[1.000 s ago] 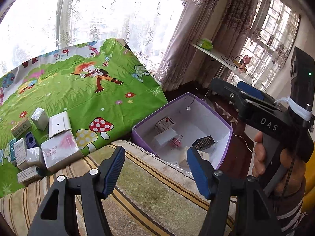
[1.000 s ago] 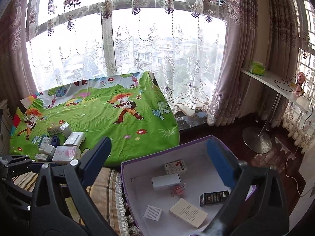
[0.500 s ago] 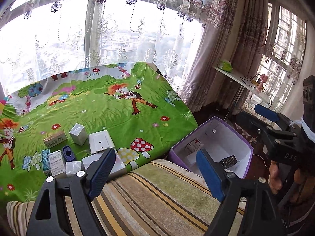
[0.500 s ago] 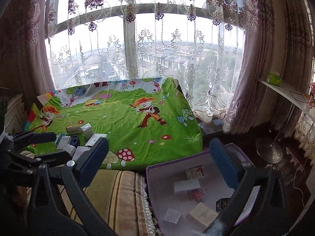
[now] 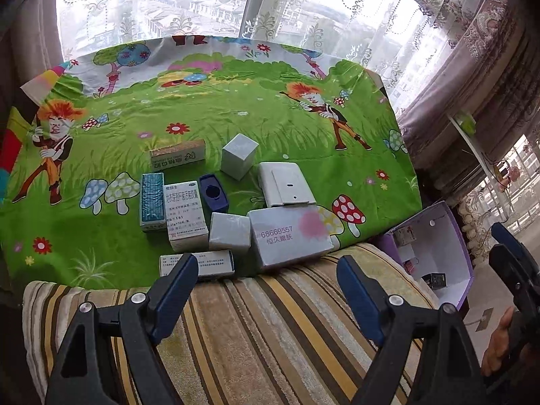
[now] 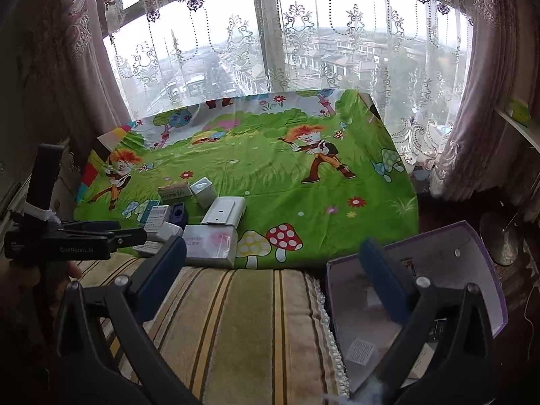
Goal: Organize rigid objects
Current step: 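Move both open tools back toward the remaining items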
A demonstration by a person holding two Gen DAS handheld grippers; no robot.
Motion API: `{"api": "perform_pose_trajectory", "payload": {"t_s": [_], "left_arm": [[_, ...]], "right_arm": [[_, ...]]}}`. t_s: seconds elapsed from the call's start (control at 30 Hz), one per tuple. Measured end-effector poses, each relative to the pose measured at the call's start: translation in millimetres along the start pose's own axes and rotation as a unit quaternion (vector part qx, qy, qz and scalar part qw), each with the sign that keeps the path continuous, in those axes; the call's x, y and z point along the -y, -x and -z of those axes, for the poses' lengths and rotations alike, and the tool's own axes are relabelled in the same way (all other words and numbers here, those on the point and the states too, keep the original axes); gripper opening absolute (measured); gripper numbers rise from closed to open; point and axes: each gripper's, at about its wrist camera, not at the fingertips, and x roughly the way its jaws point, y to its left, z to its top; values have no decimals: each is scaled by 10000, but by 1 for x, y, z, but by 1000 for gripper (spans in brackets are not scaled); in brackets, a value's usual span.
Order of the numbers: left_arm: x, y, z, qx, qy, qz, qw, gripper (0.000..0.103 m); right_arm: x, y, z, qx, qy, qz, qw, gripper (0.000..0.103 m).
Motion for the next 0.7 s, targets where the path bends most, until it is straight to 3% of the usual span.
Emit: {"api": "perform_pose_trajectory", "payload": {"t_s": [0.33,0.53,0.7], "left_arm": [[-50,-41,-4,-796,700,-122,9943,85],[-54,-67,-4,-1177,742,-242,9900,85],[-51,-73,-7,-1210,654,-464,9894,85]], "right_arm": [[-19,-38,-8,-512,-86,-196,9985,103],[-37,-65,-10,-860,70,-287,9959,103],[-51,-92,-8,-1175,57,-352,9924,103]]}}
